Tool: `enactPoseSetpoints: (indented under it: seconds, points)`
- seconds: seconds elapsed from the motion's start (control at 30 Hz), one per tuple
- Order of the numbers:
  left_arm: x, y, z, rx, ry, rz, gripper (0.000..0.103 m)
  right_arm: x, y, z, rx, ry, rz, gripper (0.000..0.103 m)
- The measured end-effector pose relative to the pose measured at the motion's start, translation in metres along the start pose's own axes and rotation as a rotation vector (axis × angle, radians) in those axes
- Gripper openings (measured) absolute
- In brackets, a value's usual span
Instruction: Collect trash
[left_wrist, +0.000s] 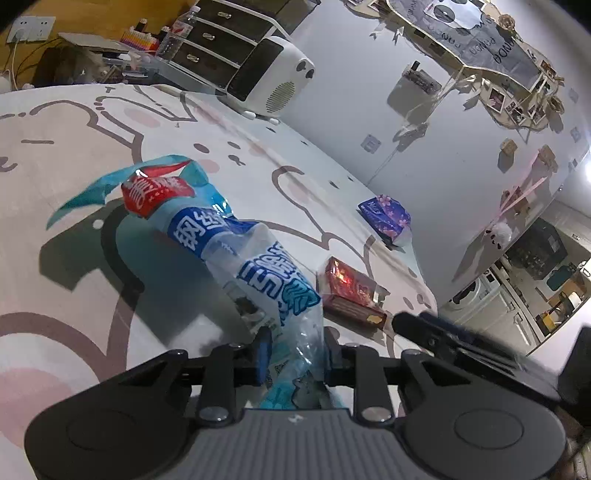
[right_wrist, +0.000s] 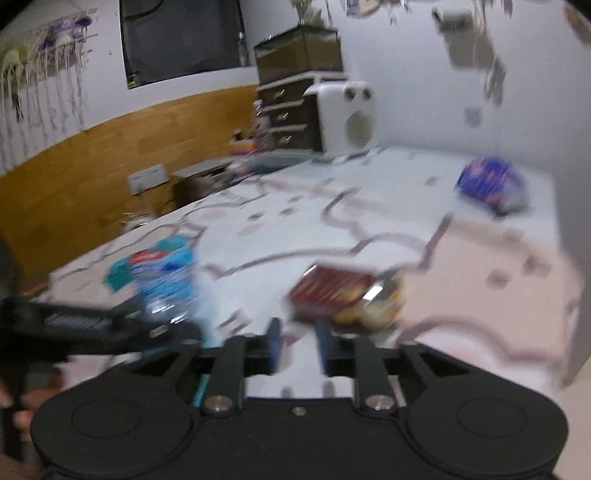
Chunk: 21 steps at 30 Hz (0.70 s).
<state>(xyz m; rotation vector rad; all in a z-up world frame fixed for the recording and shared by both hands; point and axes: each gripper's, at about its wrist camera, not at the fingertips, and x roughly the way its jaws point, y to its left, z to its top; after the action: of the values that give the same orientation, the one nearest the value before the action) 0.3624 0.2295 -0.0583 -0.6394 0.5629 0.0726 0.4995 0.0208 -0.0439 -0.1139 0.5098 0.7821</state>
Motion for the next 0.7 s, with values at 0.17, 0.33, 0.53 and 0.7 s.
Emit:
enactPoseSetpoints:
  seconds: [0.17, 0.33, 0.53, 0.7]
  points:
    - [0.000, 0.001, 0.001, -0.007, 0.000, 0.001, 0.027, 0.024, -0.020, 0.016, -0.249, 0.040, -0.047, 0.077]
    - [0.000, 0.000, 0.001, -0.004, 0.004, -0.005, 0.027, 0.050, -0.045, 0.024, -0.224, 0.091, 0.081, 0.086]
    - [0.002, 0.001, 0.002, 0.012, 0.002, -0.004, 0.027, 0.081, -0.065, 0.028, -0.052, 0.110, 0.231, 0.086]
    - [-0.001, 0.004, 0.004, -0.002, -0.015, 0.011, 0.027, 0.079, -0.051, 0.018, -0.036, 0.169, 0.317, 0.086]
